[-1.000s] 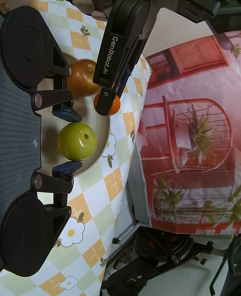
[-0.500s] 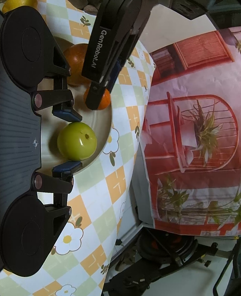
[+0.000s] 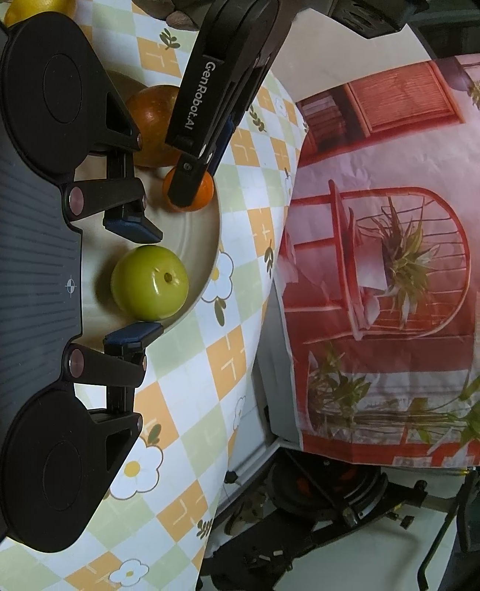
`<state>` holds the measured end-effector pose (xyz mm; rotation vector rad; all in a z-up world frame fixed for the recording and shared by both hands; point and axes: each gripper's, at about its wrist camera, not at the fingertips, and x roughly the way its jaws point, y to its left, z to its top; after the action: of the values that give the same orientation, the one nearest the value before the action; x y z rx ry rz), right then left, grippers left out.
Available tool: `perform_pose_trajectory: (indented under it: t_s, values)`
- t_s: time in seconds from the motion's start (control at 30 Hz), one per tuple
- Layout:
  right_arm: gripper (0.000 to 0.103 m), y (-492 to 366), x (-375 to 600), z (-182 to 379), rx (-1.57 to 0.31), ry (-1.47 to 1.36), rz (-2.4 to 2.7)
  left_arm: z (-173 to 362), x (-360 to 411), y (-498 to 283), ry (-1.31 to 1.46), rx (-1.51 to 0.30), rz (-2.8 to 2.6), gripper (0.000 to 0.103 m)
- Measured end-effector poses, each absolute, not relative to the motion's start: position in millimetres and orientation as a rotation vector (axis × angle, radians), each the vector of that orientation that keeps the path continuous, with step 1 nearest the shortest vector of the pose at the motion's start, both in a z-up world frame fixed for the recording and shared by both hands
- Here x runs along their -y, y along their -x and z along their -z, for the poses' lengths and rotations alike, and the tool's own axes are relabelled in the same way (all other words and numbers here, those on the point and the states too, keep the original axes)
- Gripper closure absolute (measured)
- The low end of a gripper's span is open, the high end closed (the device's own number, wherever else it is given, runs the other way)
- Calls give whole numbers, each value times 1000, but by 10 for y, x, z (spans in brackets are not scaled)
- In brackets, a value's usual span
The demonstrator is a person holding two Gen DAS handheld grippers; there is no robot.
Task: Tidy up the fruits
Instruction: 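Carry the green apple with the right gripper while the left carries the tangerine over the plate, then open the right gripper onto the plate while the left gripper releases the tangerine there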
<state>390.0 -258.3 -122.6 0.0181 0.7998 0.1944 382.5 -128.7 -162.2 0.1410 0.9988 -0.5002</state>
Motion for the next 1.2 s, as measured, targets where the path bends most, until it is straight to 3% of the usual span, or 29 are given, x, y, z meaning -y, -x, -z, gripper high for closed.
perform_pose_trajectory:
  t_s: [0.1,0.83,1.2]
  values:
    - [59,-3851,2598,1185,-792,-18,-190,1564,1263,-3784,-134,-982,502,58]
    - [59,-2948,2492,717,-688,-123,-157,955,718,-2936,-131,-837,488,58]
    - [59,-2524,2379,697,-672,-164,-139,932,518,-2523,-144,-813,497,58]
